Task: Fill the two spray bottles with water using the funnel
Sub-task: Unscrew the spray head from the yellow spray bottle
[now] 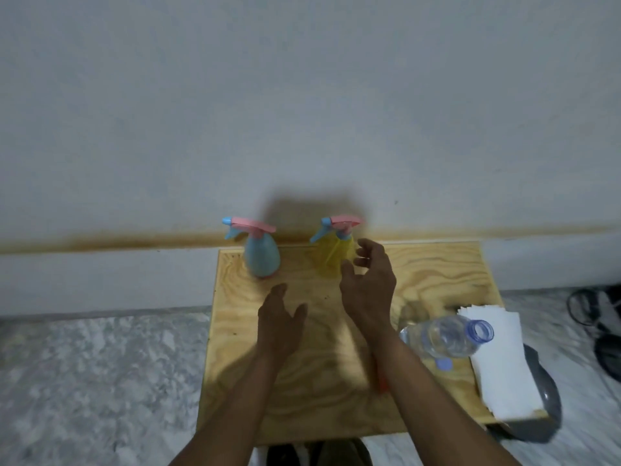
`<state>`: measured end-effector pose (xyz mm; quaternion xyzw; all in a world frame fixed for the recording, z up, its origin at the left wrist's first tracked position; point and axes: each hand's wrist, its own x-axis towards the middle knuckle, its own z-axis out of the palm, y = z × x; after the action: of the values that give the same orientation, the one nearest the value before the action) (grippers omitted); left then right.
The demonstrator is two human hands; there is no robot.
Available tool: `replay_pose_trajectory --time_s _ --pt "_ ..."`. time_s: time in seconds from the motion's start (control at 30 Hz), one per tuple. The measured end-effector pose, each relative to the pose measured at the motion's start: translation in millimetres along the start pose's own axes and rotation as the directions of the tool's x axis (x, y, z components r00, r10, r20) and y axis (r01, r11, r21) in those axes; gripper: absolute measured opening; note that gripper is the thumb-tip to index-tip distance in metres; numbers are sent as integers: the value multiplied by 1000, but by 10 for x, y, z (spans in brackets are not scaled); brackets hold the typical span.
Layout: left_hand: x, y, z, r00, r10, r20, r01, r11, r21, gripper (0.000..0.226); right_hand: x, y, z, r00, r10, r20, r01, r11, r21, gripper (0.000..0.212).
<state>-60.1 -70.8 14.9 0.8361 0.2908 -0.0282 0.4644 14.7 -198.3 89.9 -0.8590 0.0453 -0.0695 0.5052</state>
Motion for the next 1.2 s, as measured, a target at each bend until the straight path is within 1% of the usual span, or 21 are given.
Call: replay_pose_trajectory --time_s 0.07,0.13,0.2,0.27,0.3,0.37,0.4,0.47,0.57,0.63,0.73,0.8,0.87,0.97,1.1,1.2 --pt "5 186 143 1000 21 5 -21 999 -45 67 245 44 -38 997 61 50 -61 998 -4 54" --pt "74 370 282 999 31 16 -30 996 -82 72 459 79 -36 989 90 118 -92 996 11 66" --pt "200 524 418 1000 24 -8 -25 994 -102 76 617 117 -11 977 109 186 -118 992 38 71" --pt "360 628 529 999 15 -50 -18 997 -72 79 702 164 26 968 105 228 -120 991 55 68" --pt "441 684 577 998 12 -57 -14 999 -39 77 741 199 45 966 94 239 -111 992 59 65" --pt "586 767 662 999 13 -48 -14 1000 -10 62 806 258 79 963 82 258 -104 992 72 54" --pt "632 806 699 999 12 -45 -14 999 -36 55 832 287 92 959 87 268 -114 990 89 48" --pt "642 855 741 998 16 -62 -23 994 -111 56 861 332 102 952 95 290 -137 982 127 38" --pt "579 862 734 991 33 -128 -52 988 -144 58 846 361 89 950 99 297 -151 976 158 34" --pt "526 853 724 989 53 -141 -78 982 -174 57 828 350 59 950 92 299 -148 975 167 31" --pt "319 859 644 987 93 -128 -116 977 -180 57 775 294 -42 950 60 307 -120 976 182 26" --pt "131 856 557 985 112 -129 -136 972 -190 59 713 218 -142 941 61 334 -138 967 214 22" --pt "-85 862 457 980 135 -144 -165 962 -217 63 619 113 -272 931 48 361 -149 955 255 18" --pt "-412 878 344 968 169 -186 -212 947 -242 61 448 -59 -476 917 18 399 -142 948 285 11" --pt "-929 815 245 940 215 -264 -278 933 -229 69 61 -268 -737 924 -10 382 -133 929 346 16" --pt "-1340 727 158 903 258 -343 -350 906 -238 72 -327 -413 -893 930 -20 367 -130 916 380 19"
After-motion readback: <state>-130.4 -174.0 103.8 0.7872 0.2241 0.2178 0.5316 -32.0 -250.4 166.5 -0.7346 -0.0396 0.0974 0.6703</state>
